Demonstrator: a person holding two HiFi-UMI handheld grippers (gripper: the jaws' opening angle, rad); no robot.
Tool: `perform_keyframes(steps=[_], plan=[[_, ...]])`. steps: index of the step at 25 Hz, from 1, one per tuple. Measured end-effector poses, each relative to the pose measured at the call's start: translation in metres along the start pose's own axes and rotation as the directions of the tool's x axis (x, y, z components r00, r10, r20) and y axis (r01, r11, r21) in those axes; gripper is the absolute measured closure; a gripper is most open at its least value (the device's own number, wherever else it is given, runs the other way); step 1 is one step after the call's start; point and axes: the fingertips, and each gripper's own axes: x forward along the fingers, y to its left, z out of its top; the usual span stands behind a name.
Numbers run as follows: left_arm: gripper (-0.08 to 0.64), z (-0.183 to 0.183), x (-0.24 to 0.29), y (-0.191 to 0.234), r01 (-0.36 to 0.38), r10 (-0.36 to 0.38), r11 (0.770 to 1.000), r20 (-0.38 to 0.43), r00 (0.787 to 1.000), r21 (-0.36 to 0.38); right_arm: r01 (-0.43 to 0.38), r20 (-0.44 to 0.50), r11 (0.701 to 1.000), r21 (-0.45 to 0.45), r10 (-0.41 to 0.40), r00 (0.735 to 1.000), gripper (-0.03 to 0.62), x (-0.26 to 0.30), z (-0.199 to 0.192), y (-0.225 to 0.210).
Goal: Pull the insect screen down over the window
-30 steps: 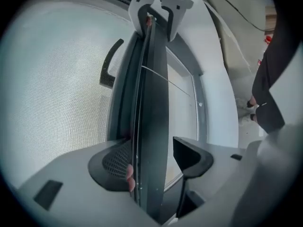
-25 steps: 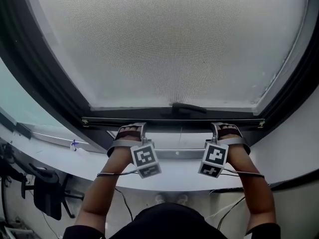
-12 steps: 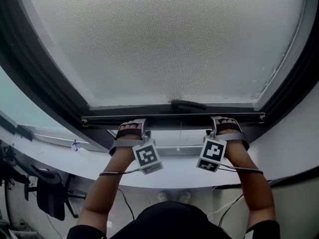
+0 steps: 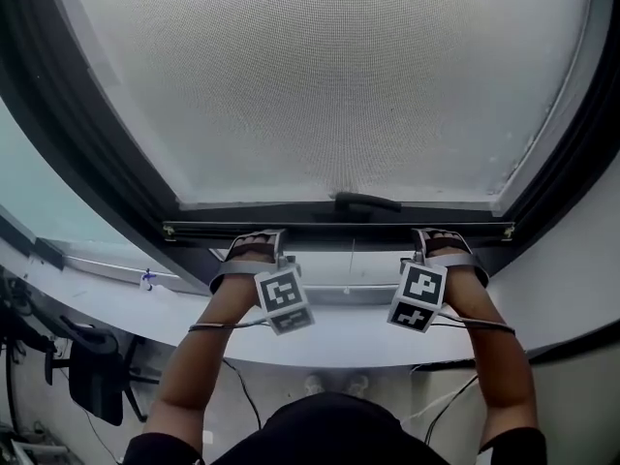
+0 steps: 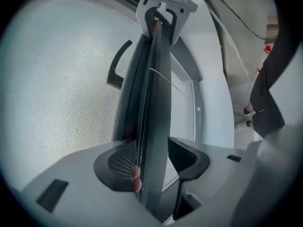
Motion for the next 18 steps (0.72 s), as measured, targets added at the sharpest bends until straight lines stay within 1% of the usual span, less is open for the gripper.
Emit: perform_keyframes(steps=[3,6,9,10,12,14,16,18], plan=[[0.348,0.001,0.002,-0.005,-0.005,0.005,1.0,0.008,1.0,0.001,0.012,-0.031,1.0,-0.018,-0.013,0.999,0.379,0.004,-0.002,0.004],[0.348,0.001,0.005,-0.004,-0.029,0.029,0.999,0.008,1.0,-0.021,0.03,-0.04,1.0,0.002,-0.03,0.999,0.39,0.008,-0.001,-0.001],[0.351,0.0,0.008,-0.006,-0.045,0.045,0.998,0.006,0.999,-0.043,0.097,-0.031,0.995,0.004,-0.097,0.995,0.401,0.015,0.001,-0.003],[0.386,0.0,0.009,-0.006,-0.065,0.065,0.997,0.005,0.998,-0.042,0.116,-0.031,0.993,-0.001,-0.116,0.993,0.41,0.016,0.001,-0.002],[0.387,-0.001,0.009,-0.006,-0.093,0.092,0.995,-0.006,0.996,-0.034,0.129,-0.034,0.992,-0.007,-0.129,0.991,0.409,0.016,0.0,-0.001],[0.387,-0.002,0.012,-0.003,-0.102,0.101,0.995,-0.02,0.995,-0.022,0.133,-0.038,0.991,-0.006,-0.133,0.99,0.41,0.017,0.001,-0.004],[0.388,-0.002,0.014,-0.002,-0.11,0.11,0.994,-0.033,0.993,0.007,0.139,-0.039,0.99,-0.002,-0.139,0.989,0.414,0.018,0.001,-0.006],[0.388,-0.002,0.014,-0.001,-0.109,0.11,0.994,-0.032,0.993,0.015,0.148,-0.033,0.989,-0.002,-0.148,0.988,0.414,0.018,0.001,-0.007]])
